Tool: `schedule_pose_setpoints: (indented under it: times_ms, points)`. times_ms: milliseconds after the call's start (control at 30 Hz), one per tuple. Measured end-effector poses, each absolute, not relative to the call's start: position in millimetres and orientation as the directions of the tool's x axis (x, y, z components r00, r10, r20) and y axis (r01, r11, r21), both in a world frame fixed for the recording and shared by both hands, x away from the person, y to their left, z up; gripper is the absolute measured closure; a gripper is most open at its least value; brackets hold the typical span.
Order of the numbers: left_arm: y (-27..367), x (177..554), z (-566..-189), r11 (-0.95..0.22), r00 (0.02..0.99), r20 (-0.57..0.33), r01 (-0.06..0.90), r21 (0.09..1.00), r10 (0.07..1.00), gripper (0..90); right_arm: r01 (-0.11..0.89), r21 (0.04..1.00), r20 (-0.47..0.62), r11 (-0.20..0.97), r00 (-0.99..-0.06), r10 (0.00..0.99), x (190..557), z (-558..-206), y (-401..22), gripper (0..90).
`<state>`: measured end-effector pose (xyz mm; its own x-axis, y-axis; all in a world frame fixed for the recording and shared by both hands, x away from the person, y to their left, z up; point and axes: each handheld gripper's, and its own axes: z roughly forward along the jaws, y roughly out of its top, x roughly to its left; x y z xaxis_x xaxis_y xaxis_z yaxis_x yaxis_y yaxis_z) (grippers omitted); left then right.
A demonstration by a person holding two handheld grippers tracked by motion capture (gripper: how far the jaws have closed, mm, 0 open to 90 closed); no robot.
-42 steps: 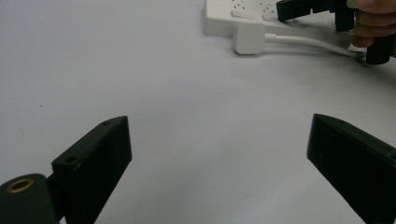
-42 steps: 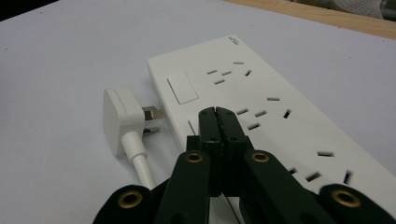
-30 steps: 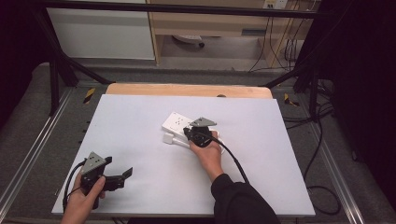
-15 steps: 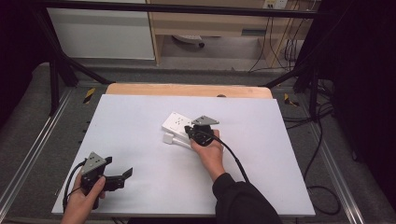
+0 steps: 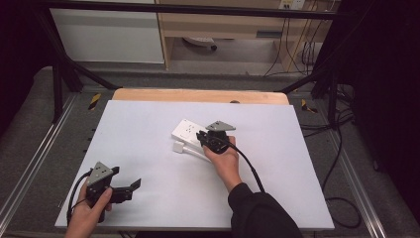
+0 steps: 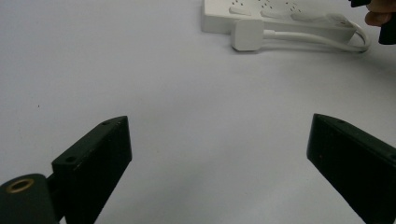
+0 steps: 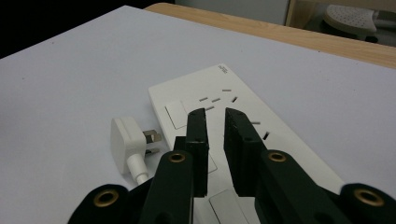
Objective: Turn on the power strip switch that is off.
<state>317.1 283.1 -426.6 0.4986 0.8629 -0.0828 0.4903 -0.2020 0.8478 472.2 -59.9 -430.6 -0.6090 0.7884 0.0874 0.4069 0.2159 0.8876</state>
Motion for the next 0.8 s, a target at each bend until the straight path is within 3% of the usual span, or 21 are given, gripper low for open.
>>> schedule_pose_setpoints:
  times_ms: [300, 633, 800]
  points:
    - [283.2, 317.1, -426.9, -0.203, 0.499, -0.083, 0.492, 0.847, 0.863, 6.6, 0.419, 0.886, 0.1, 0.2, -0.593, 0.799, 473.6, -425.3, -66.2, 67.8]
    - [282.7, 317.1, -427.4, -0.205, 0.498, -0.082, 0.493, 0.846, 0.863, 6.6, 0.453, 0.877, 0.149, 0.162, -0.576, 0.804, 476.0, -419.1, -74.2, 38.6]
    - [282.6, 317.1, -427.5, -0.206, 0.498, -0.081, 0.494, 0.845, 0.863, 6.6, 0.471, 0.87, 0.168, 0.147, -0.562, 0.81, 477.3, -415.9, -79.9, 28.9]
